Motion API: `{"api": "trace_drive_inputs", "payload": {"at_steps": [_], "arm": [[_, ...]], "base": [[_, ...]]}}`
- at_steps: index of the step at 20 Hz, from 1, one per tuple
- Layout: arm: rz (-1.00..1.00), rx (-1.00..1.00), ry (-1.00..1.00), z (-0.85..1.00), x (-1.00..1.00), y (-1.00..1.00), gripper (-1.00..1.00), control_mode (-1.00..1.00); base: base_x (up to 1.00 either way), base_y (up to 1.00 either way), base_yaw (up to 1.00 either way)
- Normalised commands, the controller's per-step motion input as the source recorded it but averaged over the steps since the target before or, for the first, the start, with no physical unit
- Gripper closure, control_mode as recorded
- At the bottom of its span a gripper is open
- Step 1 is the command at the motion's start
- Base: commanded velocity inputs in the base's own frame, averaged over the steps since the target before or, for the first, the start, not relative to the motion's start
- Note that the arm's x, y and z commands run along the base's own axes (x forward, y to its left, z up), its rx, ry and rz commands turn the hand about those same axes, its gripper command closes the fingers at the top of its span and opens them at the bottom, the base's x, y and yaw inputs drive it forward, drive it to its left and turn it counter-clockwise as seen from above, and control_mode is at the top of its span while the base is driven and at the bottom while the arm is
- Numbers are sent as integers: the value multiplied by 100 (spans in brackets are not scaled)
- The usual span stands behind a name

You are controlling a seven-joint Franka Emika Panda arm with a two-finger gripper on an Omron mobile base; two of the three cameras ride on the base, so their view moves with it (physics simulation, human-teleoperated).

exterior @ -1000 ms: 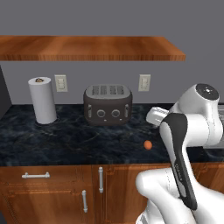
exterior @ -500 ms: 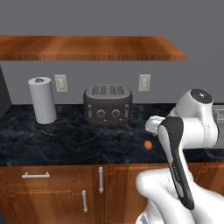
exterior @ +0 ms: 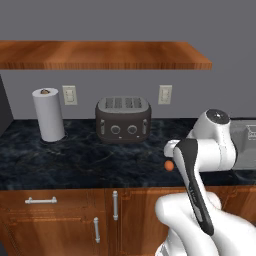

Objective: Gather the eggs and milk located in the vicinity of the sink area and place them right next to the bowl.

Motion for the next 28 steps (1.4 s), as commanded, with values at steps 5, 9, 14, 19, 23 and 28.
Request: {"api": "trace_drive_inputs", "payload": {"at_steps": [5, 9, 14, 19, 23, 28], "arm": [[6, 0, 1, -32, 38, -18, -100, -100], [2, 0, 5, -31, 43, -4, -100, -100], [0, 0, 9, -29, 50, 0, -100, -100], [0, 0, 13, -17, 39, 0, -100, -100], [0, 0, 12, -16, 32, -2, -100, -100], [0, 0, 9, -18, 25, -3, -100, -100]], "base": [[0, 0, 0], [0, 0, 0], [0, 0, 0], [0, 0, 0], [0, 0, 0], [0, 0, 0]]}}
